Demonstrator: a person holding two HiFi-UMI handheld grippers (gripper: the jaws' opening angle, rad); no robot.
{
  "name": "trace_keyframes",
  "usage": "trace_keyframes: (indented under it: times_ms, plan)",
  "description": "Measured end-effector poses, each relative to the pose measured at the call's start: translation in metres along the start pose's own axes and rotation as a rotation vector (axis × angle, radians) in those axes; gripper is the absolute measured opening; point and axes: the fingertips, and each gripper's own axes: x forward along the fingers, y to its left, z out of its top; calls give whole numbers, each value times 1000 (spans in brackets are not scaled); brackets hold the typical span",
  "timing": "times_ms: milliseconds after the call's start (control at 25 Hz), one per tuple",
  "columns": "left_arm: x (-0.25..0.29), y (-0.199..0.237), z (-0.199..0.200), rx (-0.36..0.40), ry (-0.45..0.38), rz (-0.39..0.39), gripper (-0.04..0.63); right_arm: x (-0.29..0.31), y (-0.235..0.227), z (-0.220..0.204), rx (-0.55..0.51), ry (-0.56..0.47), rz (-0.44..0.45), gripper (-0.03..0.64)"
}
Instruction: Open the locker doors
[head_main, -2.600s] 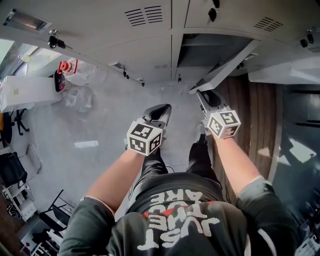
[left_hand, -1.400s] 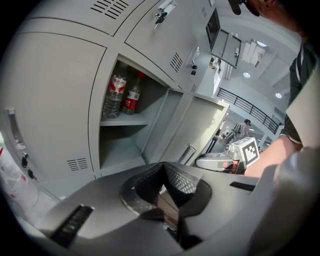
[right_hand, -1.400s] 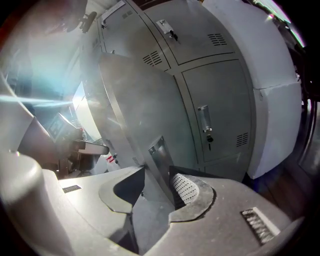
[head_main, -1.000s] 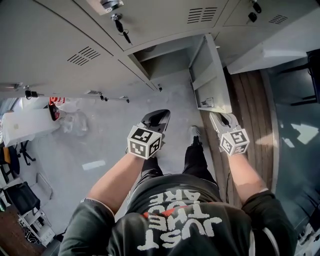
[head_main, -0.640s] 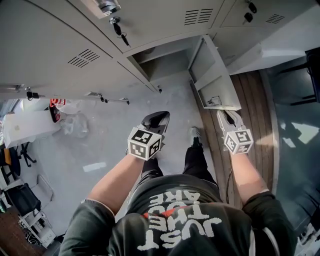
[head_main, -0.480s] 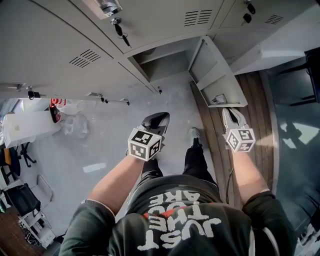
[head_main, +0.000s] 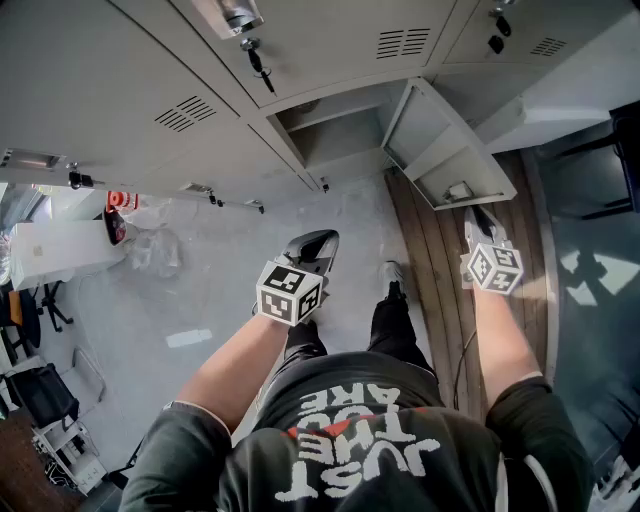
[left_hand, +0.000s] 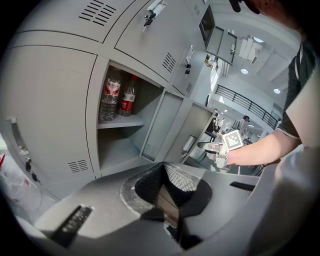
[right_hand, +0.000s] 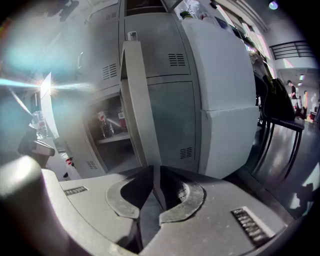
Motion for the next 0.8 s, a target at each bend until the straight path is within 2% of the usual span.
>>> trace_keyframes:
  times_ms: [320, 520, 680, 800]
  plan:
    - [-11, 3, -7, -17, -6, 15, 5, 2, -5, 2, 2, 6, -18, 63]
    - [-19, 5, -13, -28, -6, 21, 5, -2, -2, -3, 48, 16, -32, 64]
    - [-26, 9, -14, -34, -13, 32, 5, -9, 5, -31, 116, 72, -38, 64]
    - [-36, 13, -12, -40, -23, 40, 5, -16, 35, -55, 94, 144, 18, 64]
